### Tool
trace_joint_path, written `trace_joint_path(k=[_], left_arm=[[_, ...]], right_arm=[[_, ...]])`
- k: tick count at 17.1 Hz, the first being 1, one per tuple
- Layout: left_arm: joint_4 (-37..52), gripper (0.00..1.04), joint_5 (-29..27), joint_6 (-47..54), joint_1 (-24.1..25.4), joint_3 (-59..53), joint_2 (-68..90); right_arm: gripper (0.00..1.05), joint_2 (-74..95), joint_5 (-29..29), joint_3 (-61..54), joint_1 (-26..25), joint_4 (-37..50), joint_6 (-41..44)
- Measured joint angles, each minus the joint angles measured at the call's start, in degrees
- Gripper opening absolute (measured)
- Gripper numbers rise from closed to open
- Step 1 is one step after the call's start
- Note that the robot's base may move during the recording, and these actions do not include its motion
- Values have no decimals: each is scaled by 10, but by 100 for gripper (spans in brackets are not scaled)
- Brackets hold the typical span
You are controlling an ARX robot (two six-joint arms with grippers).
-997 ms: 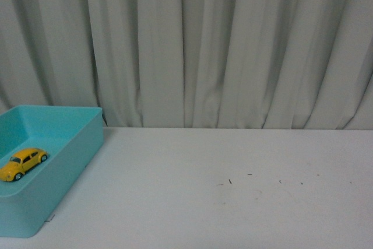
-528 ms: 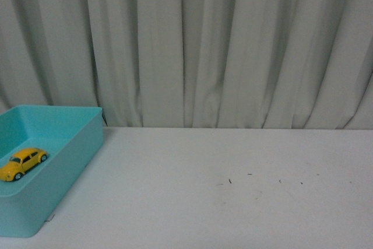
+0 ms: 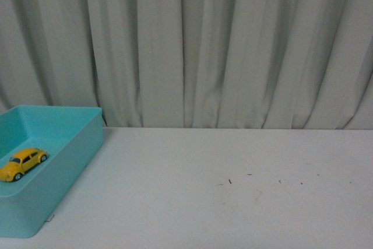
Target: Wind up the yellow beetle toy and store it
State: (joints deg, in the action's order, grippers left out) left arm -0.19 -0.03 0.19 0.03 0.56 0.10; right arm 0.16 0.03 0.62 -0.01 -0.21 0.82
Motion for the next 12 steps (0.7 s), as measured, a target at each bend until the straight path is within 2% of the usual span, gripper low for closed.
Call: trace_joint_path(k=[12], left_arm=[[0, 98, 0, 0, 0, 0, 0]], right_arm=[[98, 0, 0, 0, 0, 0, 0]])
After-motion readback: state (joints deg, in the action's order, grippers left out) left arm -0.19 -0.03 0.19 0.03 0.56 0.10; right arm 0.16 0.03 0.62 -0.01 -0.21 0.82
